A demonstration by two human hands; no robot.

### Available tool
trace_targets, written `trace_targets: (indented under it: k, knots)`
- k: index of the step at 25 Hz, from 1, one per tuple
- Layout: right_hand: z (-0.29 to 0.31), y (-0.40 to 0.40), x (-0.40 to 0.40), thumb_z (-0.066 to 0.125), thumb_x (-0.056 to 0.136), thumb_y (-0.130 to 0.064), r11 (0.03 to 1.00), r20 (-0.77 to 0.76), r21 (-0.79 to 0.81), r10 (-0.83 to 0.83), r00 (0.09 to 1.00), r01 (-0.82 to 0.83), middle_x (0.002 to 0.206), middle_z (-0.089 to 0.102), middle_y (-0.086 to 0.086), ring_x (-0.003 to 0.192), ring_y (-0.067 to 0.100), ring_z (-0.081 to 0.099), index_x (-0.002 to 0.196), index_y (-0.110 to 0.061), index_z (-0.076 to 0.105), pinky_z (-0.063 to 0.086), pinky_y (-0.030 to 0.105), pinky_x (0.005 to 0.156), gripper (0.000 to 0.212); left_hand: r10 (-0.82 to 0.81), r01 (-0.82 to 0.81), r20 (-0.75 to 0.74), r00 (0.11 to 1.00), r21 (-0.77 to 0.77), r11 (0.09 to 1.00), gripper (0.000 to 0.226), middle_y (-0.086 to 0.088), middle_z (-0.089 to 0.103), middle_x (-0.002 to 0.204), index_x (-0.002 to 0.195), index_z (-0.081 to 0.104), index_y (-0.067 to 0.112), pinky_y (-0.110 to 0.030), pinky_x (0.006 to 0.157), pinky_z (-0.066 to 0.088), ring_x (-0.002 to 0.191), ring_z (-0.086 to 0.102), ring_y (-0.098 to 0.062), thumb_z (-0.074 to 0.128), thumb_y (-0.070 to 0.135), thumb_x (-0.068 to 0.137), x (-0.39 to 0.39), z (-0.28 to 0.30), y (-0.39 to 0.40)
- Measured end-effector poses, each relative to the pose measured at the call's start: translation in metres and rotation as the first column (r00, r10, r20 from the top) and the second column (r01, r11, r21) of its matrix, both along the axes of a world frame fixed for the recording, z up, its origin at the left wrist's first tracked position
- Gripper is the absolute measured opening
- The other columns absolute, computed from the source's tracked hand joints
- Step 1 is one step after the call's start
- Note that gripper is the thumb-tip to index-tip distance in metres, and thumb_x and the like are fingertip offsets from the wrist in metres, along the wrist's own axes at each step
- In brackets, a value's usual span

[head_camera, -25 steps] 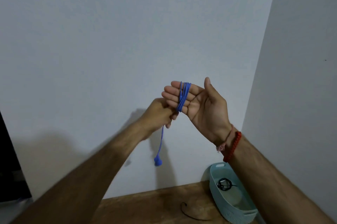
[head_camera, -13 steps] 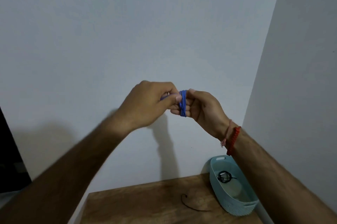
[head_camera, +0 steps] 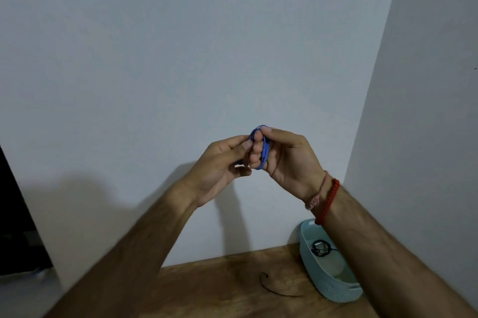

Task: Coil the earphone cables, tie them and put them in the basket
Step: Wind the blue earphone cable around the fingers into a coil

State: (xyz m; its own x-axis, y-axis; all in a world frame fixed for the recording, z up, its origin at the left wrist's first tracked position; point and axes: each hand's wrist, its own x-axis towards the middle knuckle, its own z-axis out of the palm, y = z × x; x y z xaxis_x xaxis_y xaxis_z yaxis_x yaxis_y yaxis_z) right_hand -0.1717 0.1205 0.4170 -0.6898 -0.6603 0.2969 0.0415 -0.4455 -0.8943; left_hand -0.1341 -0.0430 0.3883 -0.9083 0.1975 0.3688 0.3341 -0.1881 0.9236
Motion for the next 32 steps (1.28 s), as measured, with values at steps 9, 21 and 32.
trace_targets:
  k: [9, 21, 32]
  knots:
    - [-0.003, 0.001, 0.000, 0.064, 0.094, -0.013, 0.960, -0.043, 0.150, -0.234, 0.971, 0.237, 0.053, 0.058, 0.004, 0.046, 0.018, 0.055, 0.064, -0.008, 0.062, 0.049, 0.029, 0.054, 0.030, 0.556, -0.598, -0.292, 0.778, -0.077, 0.798, 0.020, 0.011, 0.067, 0.066, 0.088, 0.077, 0.030, -0.023, 0.062, 0.046, 0.061, 0.053, -0.007, 0.064, 0.020, 0.100, -0.005, -0.021, 0.026]
    - [-0.009, 0.025, -0.004, 0.070, 0.086, -0.004, 0.894, -0.183, 0.232, -0.348, 0.920, 0.384, 0.058, 0.046, 0.008, 0.048, 0.017, 0.044, 0.069, -0.001, 0.059, 0.040, 0.030, 0.055, 0.021, 0.243, -0.277, -0.181, 0.953, -0.197, 0.940, 0.026, 0.013, 0.070, 0.083, 0.120, 0.061, 0.002, -0.025, 0.066, 0.046, 0.073, 0.057, -0.007, 0.043, 0.019, 0.111, -0.017, -0.031, 0.042]
    - [-0.020, 0.042, -0.044, 0.080, 0.083, -0.025, 0.630, -0.648, 0.314, -0.405, 0.645, 0.711, 0.089, 0.077, 0.006, 0.084, 0.017, 0.073, 0.100, -0.011, 0.076, 0.058, 0.030, 0.082, 0.022, 0.322, -0.425, -0.285, 0.903, -0.486, 0.764, 0.018, 0.008, 0.070, 0.084, 0.101, 0.064, 0.015, -0.026, 0.070, 0.045, 0.068, 0.054, -0.004, 0.050, 0.023, 0.107, -0.042, -0.023, 0.021]
